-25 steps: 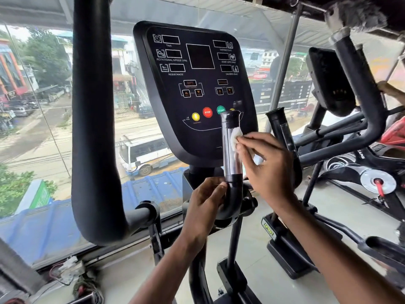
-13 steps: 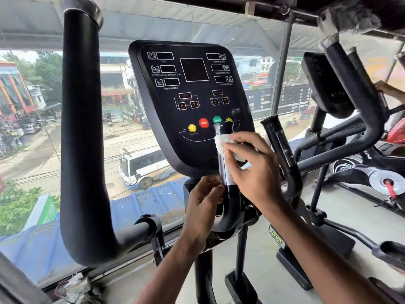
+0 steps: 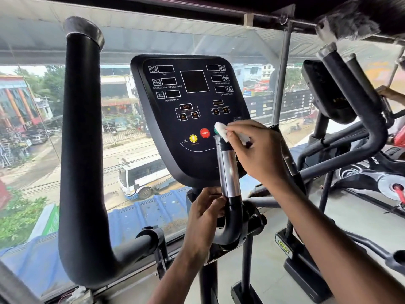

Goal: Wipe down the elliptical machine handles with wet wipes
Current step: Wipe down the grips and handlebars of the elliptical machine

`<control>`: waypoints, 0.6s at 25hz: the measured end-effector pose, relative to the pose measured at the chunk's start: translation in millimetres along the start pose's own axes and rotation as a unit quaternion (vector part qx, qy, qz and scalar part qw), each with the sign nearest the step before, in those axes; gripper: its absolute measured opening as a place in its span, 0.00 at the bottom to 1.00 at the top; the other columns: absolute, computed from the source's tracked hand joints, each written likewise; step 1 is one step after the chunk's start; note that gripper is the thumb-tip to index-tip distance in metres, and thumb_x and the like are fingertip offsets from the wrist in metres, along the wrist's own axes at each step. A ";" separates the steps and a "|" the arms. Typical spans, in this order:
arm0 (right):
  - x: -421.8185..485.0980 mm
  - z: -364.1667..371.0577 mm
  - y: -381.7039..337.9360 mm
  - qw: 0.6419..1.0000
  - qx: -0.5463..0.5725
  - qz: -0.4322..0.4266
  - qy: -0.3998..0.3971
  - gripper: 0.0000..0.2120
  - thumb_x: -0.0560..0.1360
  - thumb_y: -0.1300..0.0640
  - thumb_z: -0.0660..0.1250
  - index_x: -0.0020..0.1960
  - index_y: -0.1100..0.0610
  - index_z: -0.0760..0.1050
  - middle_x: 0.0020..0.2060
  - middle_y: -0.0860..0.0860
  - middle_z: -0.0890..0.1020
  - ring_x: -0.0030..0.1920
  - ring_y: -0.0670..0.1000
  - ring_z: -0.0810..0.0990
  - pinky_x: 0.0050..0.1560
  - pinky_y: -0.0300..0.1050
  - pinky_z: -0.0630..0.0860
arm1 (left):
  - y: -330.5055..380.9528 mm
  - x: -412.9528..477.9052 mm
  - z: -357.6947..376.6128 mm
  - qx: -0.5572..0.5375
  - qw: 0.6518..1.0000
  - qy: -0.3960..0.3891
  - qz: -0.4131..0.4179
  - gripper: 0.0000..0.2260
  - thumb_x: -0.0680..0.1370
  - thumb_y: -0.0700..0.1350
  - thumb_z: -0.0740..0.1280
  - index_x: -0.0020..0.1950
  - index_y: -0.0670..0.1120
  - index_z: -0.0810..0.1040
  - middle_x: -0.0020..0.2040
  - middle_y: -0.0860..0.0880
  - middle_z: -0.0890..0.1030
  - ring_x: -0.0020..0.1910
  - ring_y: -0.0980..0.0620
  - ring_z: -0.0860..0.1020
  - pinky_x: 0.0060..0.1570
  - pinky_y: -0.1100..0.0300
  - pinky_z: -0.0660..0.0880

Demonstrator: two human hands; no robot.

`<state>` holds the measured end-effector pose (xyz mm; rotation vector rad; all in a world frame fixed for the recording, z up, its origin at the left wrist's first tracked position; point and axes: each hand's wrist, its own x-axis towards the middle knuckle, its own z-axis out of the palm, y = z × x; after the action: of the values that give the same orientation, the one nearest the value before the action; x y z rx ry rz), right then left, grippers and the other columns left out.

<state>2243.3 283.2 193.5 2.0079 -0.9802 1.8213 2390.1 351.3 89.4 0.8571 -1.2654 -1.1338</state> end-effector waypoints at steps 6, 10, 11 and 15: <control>32.4 -8.1 -0.4 0.969 -0.004 -0.021 -0.245 0.10 0.81 0.59 0.68 0.58 0.56 0.86 0.43 0.44 0.87 0.42 0.41 0.82 0.43 0.28 0.71 | -1.8 -0.5 1.1 0.014 1.000 0.011 -0.009 0.13 0.74 0.49 0.65 0.55 0.47 0.82 0.51 0.42 0.86 0.53 0.42 0.84 0.56 0.50 0.79; 24.1 -6.3 -0.6 0.987 -0.042 -0.050 -0.149 0.07 0.79 0.55 0.70 0.50 0.57 0.85 0.44 0.49 0.86 0.42 0.47 0.82 0.45 0.42 0.77 | -1.9 -1.4 -0.6 0.015 1.000 0.008 -0.009 0.13 0.73 0.51 0.66 0.55 0.49 0.82 0.51 0.42 0.86 0.54 0.39 0.83 0.57 0.47 0.79; 22.9 -1.9 -1.3 0.987 -0.061 -0.041 -0.141 0.10 0.80 0.52 0.67 0.49 0.57 0.85 0.42 0.49 0.86 0.41 0.48 0.81 0.44 0.46 0.77 | -1.3 -1.2 -1.1 0.015 1.000 0.008 -0.009 0.14 0.73 0.51 0.66 0.55 0.48 0.82 0.51 0.42 0.86 0.54 0.38 0.83 0.57 0.47 0.79; 20.8 4.8 -0.6 0.976 -0.039 -0.045 -0.210 0.11 0.81 0.53 0.67 0.57 0.54 0.86 0.49 0.48 0.87 0.46 0.41 0.79 0.48 0.33 0.72 | -0.5 -1.5 0.1 0.015 1.000 0.005 -0.013 0.12 0.74 0.49 0.65 0.54 0.48 0.82 0.50 0.42 0.86 0.54 0.38 0.83 0.54 0.51 0.79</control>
<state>2247.1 274.5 212.6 2.3965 -1.0278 1.3147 2390.0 352.6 88.6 0.9027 -1.2692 -1.1337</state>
